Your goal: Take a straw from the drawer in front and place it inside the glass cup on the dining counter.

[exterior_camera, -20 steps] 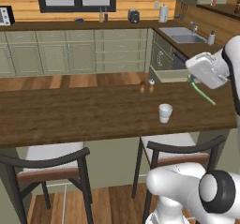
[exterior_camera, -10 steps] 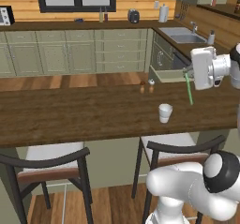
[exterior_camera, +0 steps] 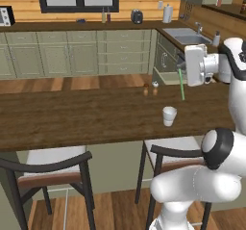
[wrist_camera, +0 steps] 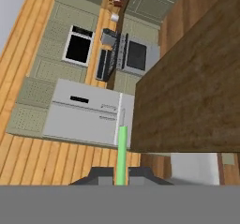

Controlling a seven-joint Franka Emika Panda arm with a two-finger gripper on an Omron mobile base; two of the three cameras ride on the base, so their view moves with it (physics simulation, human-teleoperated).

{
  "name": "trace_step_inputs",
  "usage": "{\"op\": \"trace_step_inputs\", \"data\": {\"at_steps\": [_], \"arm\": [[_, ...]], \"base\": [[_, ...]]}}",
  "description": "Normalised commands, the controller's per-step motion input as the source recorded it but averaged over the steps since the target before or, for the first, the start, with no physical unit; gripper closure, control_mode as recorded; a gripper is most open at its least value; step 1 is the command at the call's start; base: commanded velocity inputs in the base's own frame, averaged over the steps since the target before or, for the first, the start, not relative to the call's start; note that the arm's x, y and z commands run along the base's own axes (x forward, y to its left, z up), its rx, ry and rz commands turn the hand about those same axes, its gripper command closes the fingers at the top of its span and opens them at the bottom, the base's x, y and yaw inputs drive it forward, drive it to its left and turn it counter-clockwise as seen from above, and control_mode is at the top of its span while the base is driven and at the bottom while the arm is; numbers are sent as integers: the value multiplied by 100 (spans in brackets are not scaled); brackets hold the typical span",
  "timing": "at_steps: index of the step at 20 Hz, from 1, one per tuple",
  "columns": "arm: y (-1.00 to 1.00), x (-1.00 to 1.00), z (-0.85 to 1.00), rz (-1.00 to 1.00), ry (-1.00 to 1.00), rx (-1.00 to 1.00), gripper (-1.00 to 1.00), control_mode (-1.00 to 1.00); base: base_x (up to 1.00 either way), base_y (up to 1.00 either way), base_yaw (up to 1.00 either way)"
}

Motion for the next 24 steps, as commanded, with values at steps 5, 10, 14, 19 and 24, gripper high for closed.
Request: {"op": "trace_step_inputs", "data": {"at_steps": [5, 10, 14, 19, 24], "arm": [[-30, 21, -21, 0, 1, 2, 100, -100], [-31, 18, -16, 1, 0, 8, 100, -100], [-11, 13, -15, 0, 0, 11, 100, -100], [0, 2, -32, 0, 0, 13, 100, -100], [0, 10, -33, 0, 0, 12, 100, -100]], "base": [[0, 0, 0], [0, 0, 0], [0, 0, 0], [0, 0, 0], [0, 0, 0]]}}
